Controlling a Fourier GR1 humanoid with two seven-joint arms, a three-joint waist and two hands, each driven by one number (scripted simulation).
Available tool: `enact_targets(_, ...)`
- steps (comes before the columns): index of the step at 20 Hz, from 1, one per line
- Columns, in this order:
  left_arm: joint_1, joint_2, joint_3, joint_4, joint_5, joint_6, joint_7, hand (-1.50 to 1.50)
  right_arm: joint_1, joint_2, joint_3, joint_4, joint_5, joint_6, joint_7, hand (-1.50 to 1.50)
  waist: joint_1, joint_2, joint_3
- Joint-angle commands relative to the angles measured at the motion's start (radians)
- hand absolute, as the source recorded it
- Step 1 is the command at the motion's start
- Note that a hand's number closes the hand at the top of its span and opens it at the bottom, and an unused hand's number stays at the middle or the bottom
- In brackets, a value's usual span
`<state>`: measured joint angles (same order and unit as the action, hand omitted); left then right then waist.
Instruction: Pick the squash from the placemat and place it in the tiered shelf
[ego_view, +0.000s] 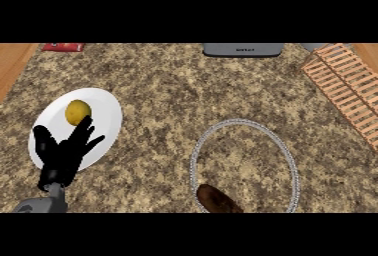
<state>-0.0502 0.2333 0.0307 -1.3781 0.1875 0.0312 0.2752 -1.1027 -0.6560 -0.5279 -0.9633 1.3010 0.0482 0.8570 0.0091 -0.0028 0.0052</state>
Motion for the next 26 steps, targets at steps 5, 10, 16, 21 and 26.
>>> enact_targets(5, -0.009, -0.001, 0.02, 0.091, -0.009, -0.03, -0.025, 0.0, 0.023, -0.021, 0.02, 0.007, -0.061, -0.016, -0.03, 1.5, -0.008, 0.003, -0.006)
enact_targets(10, -0.006, -0.005, 0.028, 0.03, -0.023, 0.008, 0.011, 0.0, 0.016, -0.028, 0.078, -0.006, -0.045, 0.077, 0.015, 1.5, -0.009, 0.001, -0.006)
enact_targets(16, 0.02, -0.065, -0.03, 0.034, -0.046, 0.016, -0.001, 0.0, -0.002, -0.024, -0.039, 0.003, -0.084, -0.252, 0.046, -1.5, 0.001, 0.007, -0.005)
enact_targets(21, 0.018, 0.008, 0.029, 0.017, -0.002, -0.04, 0.023, 0.0, 0.031, 0.048, -0.075, -0.087, -0.156, -0.401, 0.029, -1.5, -0.005, 0.003, -0.005)
enact_targets(26, 0.028, 0.007, 0.032, 0.006, 0.002, -0.049, 0.022, 0.0, -0.063, -0.007, -0.109, -0.09, -0.201, -0.445, 0.052, -1.5, 0.003, 0.004, -0.005)
